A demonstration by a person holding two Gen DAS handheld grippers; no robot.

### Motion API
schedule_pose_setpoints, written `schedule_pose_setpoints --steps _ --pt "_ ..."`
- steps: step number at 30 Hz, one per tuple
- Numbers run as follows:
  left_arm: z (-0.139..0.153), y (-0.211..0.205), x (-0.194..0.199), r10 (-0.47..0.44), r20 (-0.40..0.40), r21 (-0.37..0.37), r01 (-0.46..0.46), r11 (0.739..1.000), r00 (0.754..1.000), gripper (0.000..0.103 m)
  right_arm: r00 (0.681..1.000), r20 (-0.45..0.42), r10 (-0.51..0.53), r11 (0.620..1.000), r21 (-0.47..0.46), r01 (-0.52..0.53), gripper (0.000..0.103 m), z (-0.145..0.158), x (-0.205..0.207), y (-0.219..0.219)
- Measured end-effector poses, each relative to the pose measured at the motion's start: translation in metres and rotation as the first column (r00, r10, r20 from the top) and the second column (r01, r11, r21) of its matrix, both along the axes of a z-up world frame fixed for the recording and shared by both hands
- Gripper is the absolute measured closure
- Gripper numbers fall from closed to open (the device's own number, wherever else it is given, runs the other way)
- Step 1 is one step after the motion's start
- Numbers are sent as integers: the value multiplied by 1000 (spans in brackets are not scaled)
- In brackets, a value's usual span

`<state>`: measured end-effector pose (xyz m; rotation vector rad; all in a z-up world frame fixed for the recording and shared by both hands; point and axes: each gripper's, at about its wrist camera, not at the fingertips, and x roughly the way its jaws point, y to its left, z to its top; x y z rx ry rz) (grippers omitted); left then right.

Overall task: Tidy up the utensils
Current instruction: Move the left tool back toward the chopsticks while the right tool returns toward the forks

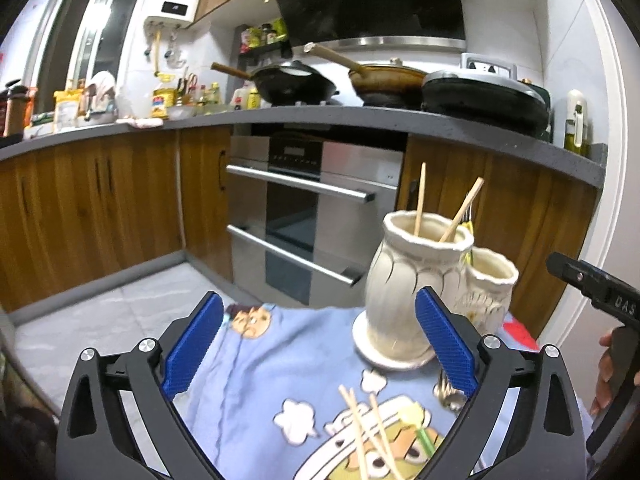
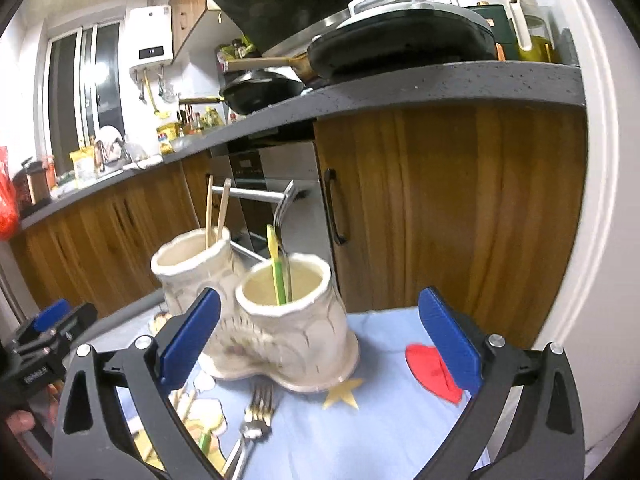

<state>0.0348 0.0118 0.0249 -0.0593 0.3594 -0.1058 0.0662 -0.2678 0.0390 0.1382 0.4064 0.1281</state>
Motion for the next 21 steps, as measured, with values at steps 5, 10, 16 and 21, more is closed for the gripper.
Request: schedule_pose_setpoints --steps 5,10,16,21 --pt "-7 5 -11 23 -29 22 -22 1000 999 6 1000 8 10 999 -40 -10 5 -7 -22 7" --pt "-17 8 -17 31 -67 34 -29 999 997 6 1000 30 -1 999 -51 3 5 -14 -41 10" --pt "-30 8 -20 34 -113 62 -27 998 993 6 1000 -8 19 998 -66 -19 5 -25 -47 13" --pt "-42 9 -20 32 -160 73 -20 997 987 6 998 -60 22 997 -72 -26 5 -36 -41 11"
